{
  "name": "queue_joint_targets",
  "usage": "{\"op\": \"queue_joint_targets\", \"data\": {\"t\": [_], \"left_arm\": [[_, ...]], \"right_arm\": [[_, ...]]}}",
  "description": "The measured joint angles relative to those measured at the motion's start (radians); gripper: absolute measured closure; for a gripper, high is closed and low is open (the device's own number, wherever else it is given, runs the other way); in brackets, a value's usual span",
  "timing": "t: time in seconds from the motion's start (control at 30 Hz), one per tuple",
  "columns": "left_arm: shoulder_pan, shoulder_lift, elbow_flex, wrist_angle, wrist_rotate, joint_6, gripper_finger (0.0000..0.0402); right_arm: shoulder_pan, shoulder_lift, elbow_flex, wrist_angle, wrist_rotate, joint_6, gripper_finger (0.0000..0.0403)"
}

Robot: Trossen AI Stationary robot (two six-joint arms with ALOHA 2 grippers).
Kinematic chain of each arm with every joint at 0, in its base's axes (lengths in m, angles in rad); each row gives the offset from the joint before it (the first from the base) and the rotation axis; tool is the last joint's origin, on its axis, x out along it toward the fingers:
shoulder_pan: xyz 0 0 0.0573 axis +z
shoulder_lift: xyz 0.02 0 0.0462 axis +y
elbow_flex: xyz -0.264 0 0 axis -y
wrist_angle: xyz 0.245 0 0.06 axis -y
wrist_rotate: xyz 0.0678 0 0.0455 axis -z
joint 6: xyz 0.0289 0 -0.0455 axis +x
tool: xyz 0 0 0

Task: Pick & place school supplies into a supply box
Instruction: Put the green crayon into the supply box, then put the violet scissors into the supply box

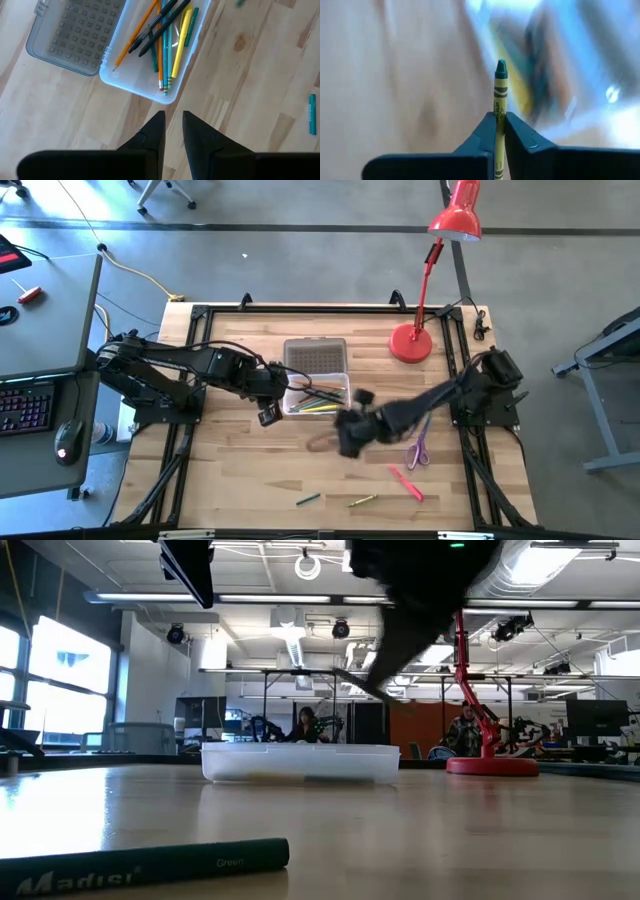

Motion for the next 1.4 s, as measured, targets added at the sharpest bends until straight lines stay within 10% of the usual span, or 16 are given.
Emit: {"op": "queue_joint_targets", "data": {"t": [0.43, 1.03, 1.4], "left_arm": [[0.0, 0.0, 0.0, -0.005, 0.0, 0.0, 0.0307], [0.0, 0.0, 0.0, -0.004, -0.009, -0.006, 0.0307], [0.0, 0.0, 0.0, -0.004, -0.017, -0.007, 0.0307]], "right_arm": [[-0.328, 0.001, -0.105, 0.352, -0.315, -0.244, 0.0385], [-0.319, 0.0, -0.195, 0.472, -0.423, -0.296, 0.0335], [-0.104, -0.042, 0.017, -0.165, -0.473, 0.032, 0.0298]]}}
